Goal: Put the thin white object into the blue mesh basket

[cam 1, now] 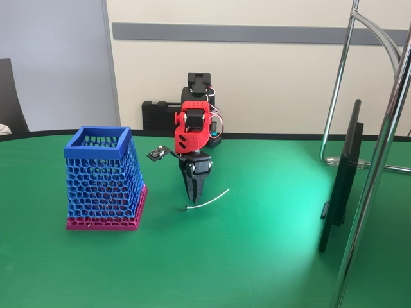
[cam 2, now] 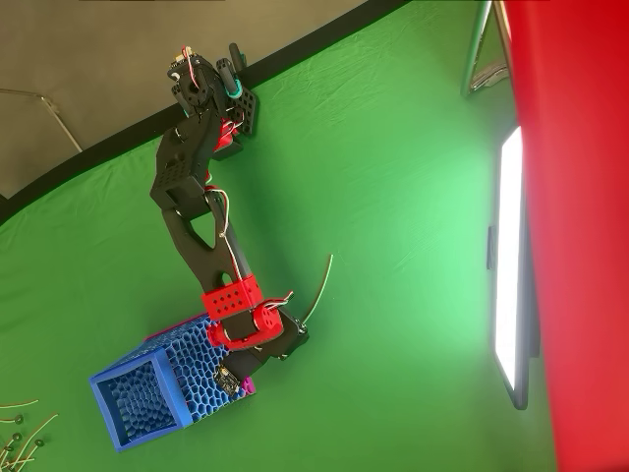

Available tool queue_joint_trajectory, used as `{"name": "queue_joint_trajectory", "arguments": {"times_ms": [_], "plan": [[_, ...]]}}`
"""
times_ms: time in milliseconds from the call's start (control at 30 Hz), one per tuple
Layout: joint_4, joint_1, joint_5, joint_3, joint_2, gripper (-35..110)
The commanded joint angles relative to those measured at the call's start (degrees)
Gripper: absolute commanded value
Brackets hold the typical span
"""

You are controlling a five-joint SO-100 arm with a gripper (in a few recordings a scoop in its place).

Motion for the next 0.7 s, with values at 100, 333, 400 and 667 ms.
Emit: {"name": "queue_joint_trajectory", "arguments": {"times_ms": [100,333,400,667], "plan": [[0.44,-0.26,-0.97,-3.96,-1.05,15],[1.05,0.18,-1.49,-5.54,-2.99,16],[1.41,0.18,-1.32,-5.98,-3.25,16],[2.99,0.62,-1.41,-6.86,-3.96,16]]}}
